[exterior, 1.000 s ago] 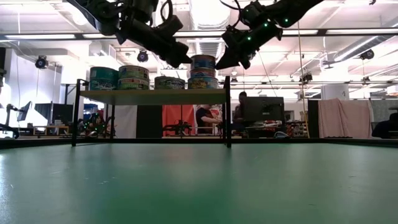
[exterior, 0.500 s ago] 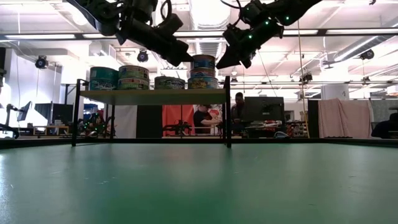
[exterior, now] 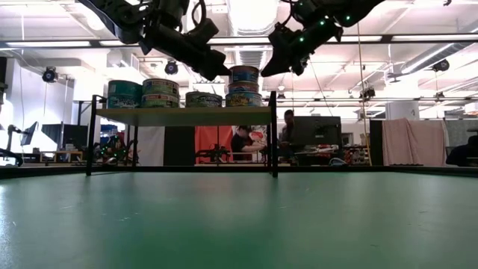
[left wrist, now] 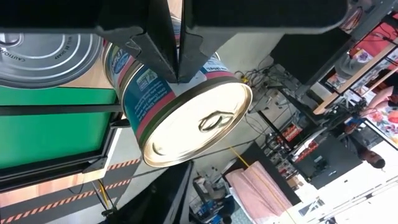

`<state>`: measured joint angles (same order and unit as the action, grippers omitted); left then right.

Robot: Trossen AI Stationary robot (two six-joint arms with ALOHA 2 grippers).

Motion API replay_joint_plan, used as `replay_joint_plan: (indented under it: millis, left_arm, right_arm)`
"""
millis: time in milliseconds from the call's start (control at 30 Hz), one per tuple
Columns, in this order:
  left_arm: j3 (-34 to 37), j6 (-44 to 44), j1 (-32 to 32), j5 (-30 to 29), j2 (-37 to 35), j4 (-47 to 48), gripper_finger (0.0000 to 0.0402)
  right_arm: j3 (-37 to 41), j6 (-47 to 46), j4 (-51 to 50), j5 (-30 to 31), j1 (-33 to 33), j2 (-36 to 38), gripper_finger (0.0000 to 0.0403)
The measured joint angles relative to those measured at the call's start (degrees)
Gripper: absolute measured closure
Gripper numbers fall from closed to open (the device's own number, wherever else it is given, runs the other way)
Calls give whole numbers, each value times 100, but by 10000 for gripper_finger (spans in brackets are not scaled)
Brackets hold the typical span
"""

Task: Stack canned seafood by type on shelf
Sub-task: Stack the center blue tuna can on top of the blue tuna can on the shelf

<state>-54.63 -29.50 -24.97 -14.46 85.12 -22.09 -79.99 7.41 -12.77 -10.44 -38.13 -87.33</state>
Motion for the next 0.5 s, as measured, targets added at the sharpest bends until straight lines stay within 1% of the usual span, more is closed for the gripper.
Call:
replay_joint_plan:
  millis: [200,500]
  left_arm:
    - [0,0,0,2,0,0,401]
    - [0,0,-91,3,0,-2,401]
  right_arm:
    - [0,16,157,1,0,-129,390]
    - [-2,14,104,-39,35,-154,390]
